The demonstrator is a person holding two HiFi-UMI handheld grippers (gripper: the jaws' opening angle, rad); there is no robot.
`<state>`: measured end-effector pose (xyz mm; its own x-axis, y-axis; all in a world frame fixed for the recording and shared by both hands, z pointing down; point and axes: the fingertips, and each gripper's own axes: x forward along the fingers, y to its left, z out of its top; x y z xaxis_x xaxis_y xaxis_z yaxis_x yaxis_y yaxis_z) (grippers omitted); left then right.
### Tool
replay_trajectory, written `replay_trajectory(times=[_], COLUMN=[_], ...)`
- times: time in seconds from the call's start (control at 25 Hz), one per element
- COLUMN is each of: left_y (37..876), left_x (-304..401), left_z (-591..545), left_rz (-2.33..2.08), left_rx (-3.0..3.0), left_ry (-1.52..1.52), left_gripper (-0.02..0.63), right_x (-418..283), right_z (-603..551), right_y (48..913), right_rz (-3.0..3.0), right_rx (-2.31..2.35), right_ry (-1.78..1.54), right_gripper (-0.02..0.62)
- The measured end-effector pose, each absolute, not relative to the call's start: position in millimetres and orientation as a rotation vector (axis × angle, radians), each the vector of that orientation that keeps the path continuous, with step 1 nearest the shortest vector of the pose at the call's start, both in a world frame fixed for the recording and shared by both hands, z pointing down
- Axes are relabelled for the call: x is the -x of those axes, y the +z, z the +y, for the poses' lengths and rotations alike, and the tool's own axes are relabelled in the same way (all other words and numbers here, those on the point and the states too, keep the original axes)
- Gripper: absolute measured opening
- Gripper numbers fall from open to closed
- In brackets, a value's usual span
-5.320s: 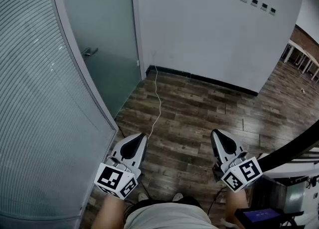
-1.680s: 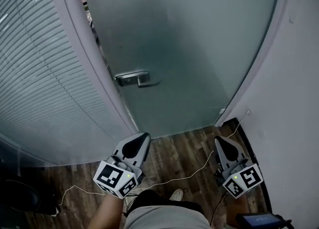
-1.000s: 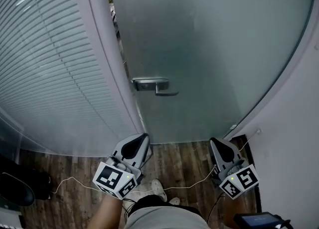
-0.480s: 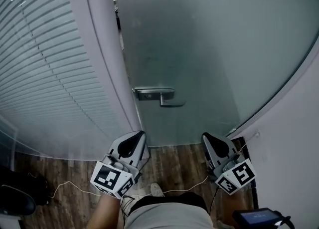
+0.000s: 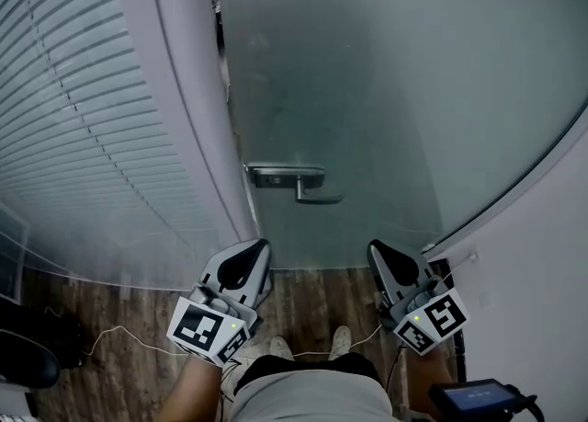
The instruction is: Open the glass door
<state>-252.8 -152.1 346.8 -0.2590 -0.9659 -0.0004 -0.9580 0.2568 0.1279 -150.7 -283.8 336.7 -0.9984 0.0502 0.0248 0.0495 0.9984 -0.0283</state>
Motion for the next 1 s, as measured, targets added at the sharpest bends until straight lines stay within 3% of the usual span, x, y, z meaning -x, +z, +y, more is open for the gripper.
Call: replay_trajectory(times=[0.48, 1.0], left_y=[373.0, 379.0], left_x=[250.8, 239.0], left_z=[-184.4, -166.7], left_rz=[-2.449, -2.464], left_rx=[-1.753, -1.693], left_ry=[-0.161, -0.152], left_gripper=[-0.002, -0.002], right_x=[184.6, 229.2], right_z=[-332.8, -339.8], right_y=[387.5, 442.9], right_rz=[-3.016, -2.855], right_rx=[0.185, 0.244], right_ry=[0.074, -0.013], right_gripper=[0.006, 0.189])
